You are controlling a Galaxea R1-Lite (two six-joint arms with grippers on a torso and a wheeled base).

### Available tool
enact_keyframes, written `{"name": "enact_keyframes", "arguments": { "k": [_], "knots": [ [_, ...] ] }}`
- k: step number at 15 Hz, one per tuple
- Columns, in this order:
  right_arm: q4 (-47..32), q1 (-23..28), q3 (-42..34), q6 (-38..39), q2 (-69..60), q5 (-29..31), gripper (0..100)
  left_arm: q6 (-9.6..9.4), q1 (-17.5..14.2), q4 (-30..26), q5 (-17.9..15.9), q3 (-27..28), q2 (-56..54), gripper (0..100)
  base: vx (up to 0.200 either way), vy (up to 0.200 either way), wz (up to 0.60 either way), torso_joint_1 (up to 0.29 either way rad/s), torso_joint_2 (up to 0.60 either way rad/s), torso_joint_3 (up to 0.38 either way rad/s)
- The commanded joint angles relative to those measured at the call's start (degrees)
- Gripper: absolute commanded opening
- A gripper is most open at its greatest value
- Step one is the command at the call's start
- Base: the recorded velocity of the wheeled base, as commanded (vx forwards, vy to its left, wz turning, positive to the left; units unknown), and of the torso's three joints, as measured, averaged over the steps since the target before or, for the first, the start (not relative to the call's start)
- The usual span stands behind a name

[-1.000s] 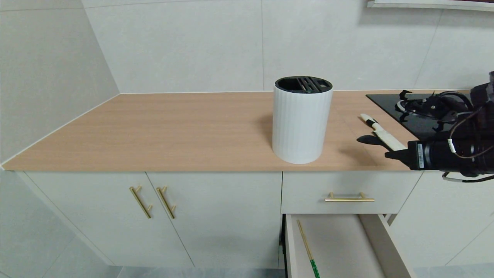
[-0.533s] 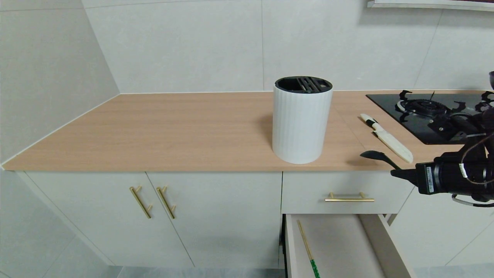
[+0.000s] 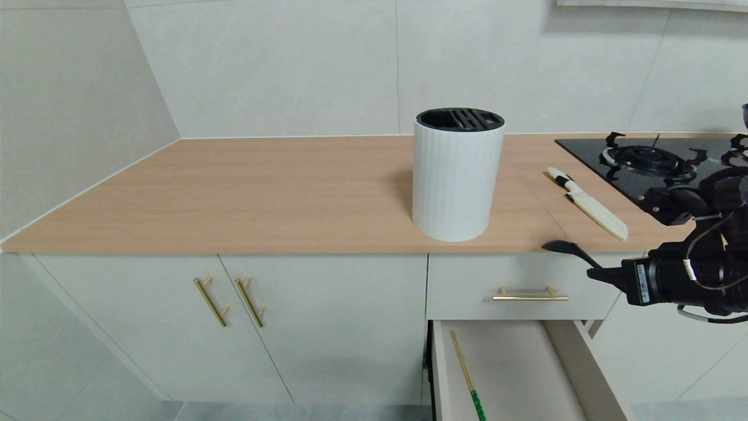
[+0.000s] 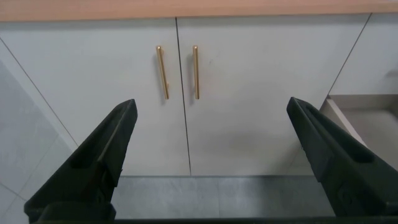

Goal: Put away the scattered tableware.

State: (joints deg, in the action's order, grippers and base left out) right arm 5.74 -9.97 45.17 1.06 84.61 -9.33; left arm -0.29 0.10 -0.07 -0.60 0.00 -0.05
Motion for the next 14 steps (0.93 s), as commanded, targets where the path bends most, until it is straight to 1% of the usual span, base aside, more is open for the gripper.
{"name": "enact_keyframes", "arguments": {
  "k": [1,5,8,14],
  "knots": [
    [-0.03,-0.05,-0.08,-0.01,0.73,-0.08,0,0.03,-0.01,-0.01,-0.02,0.0,0.05,100,0.0,0.0,0.0,-0.178,0.43,0.246],
    [-0.03,-0.14,-0.52,-1.24,0.99,-0.08,0,0.03,-0.01,-0.01,-0.02,0.0,0.05,100,0.0,0.0,0.0,-0.189,0.47,0.268],
    [0.06,-1.1,-0.87,-1.59,1.78,-0.08,0,-0.06,-0.01,-0.01,-0.02,0.0,0.05,100,0.0,0.0,0.0,-0.18,0.47,0.287],
    [0.06,-1.1,-0.96,-1.59,3.45,0.01,0,-0.06,-0.01,-0.01,-0.02,0.0,0.05,100,0.0,0.0,0.0,-0.149,0.46,0.303]
  ]
}}
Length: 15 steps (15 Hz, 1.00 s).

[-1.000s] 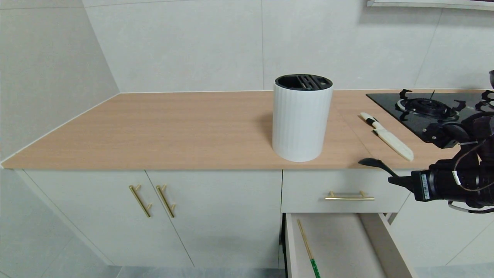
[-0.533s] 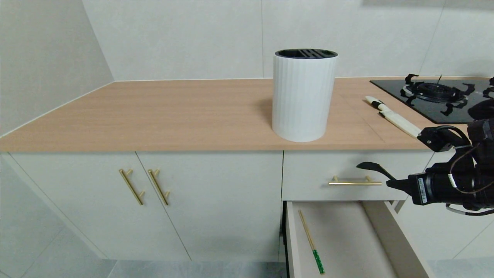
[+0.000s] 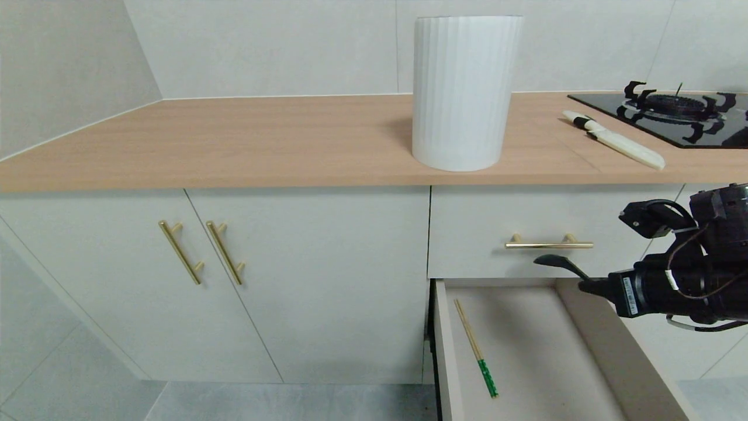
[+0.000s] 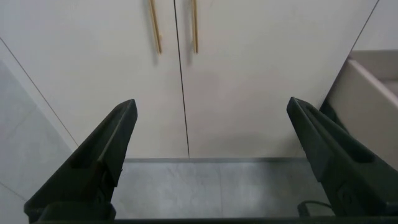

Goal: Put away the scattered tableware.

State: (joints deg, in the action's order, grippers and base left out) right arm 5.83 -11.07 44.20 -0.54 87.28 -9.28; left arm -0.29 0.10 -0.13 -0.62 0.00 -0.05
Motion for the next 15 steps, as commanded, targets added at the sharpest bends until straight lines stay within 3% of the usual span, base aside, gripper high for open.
{"name": "enact_keyframes", "arguments": {
  "k": [1,10,15],
  "knots": [
    [-0.03,-0.01,0.01,0.01,1.13,-0.04,0,0.03,-0.01,0.05,0.01,0.0,0.05,100,0.0,0.0,0.0,-0.119,0.45,0.32],
    [-0.03,-0.27,-0.35,-1.31,6.06,0.22,0,0.03,-0.01,0.05,0.01,0.0,0.05,100,0.0,0.0,0.0,-0.018,0.08,0.055],
    [-0.03,-3.78,1.59,-0.52,15.81,7.34,0,0.03,-0.01,0.05,0.01,0.0,0.05,100,0.0,0.0,0.0,0.0,0.0,0.0]
  ]
}}
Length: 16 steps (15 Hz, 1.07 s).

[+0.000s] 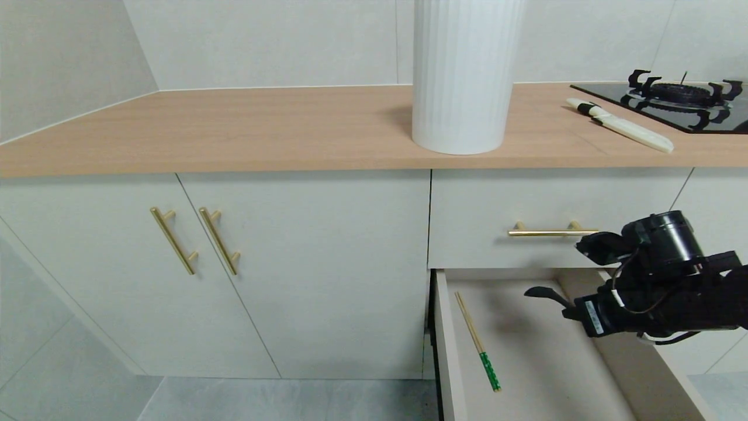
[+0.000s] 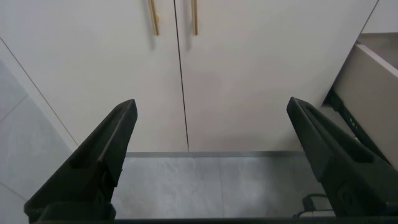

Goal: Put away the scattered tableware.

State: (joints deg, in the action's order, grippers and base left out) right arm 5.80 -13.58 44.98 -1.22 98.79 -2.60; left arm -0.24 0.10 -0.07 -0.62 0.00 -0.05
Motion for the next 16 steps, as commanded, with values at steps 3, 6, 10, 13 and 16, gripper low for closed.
{"name": "enact_keyframes", "arguments": {
  "k": [3,6,10,13,16],
  "knots": [
    [0.09,-4.17,3.53,6.23,14.15,6.99,0,-0.02,-0.01,-0.01,0.01,0.0,0.05,100,0.0,0.0,0.0,0.0,0.0,0.0],
    [3.07,-4.96,6.52,10.8,22.58,14.2,0,-0.02,-0.01,-0.01,0.01,0.0,0.05,100,0.0,0.0,0.0,0.0,0.0,0.0],
    [10.98,-5.05,6.43,11.33,27.77,16.13,0,-0.11,-0.01,-0.01,0.01,0.0,0.05,100,0.0,0.0,0.0,0.0,0.0,0.0],
    [13.53,-5.05,6.43,12.56,29.7,17.01,0,-0.02,-0.01,-0.01,0.01,0.0,0.05,100,0.0,0.0,0.0,0.0,0.0,0.0],
    [13.88,-5.05,6.7,12.56,32.87,17.27,0,-0.02,-0.01,-0.01,0.01,0.0,0.05,100,0.0,0.0,0.0,0.0,0.0,0.0]
  ]
}}
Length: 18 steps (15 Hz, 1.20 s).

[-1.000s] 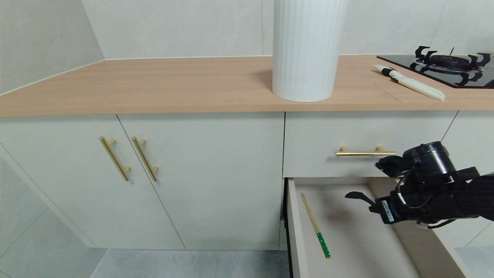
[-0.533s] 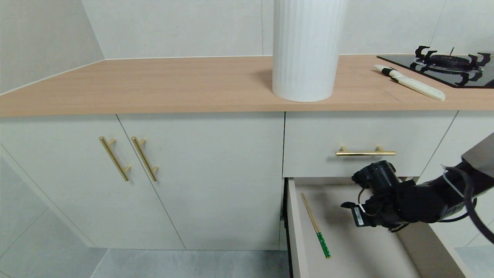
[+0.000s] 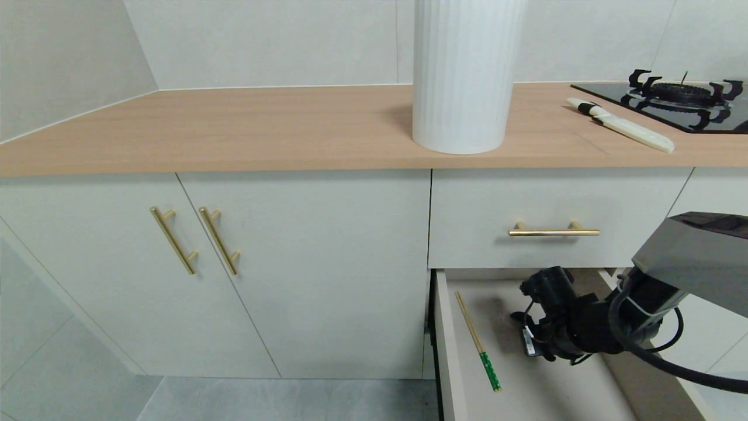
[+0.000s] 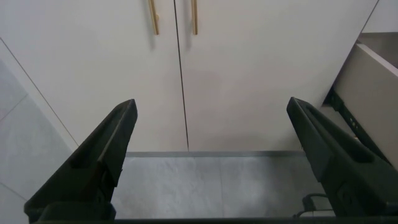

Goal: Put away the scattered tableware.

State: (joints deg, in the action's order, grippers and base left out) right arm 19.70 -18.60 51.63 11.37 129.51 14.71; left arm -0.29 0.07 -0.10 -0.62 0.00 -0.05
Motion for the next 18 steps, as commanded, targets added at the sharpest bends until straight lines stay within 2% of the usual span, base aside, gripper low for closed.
{"name": "enact_keyframes", "arguments": {
  "k": [1,11,12,18],
  "knots": [
    [-0.01,-0.03,0.23,-0.04,2.67,-0.04,0,0.03,0.01,0.01,0.01,0.0,0.05,100,0.0,0.0,0.0,0.0,0.0,0.0],
    [-0.01,0.06,0.58,0.05,3.64,-0.04,0,0.03,0.01,0.01,0.01,0.0,0.05,100,0.0,0.0,0.0,0.0,0.0,0.0],
    [-0.01,0.06,0.58,0.05,3.64,-0.04,100,0.03,0.01,0.01,0.01,0.0,0.05,100,0.0,0.0,0.0,0.0,0.0,0.0],
    [-0.1,-0.03,0.32,0.49,2.59,-0.12,100,0.03,0.01,0.01,0.01,0.0,0.05,100,0.0,0.0,0.0,0.0,0.0,0.0]
  ]
}}
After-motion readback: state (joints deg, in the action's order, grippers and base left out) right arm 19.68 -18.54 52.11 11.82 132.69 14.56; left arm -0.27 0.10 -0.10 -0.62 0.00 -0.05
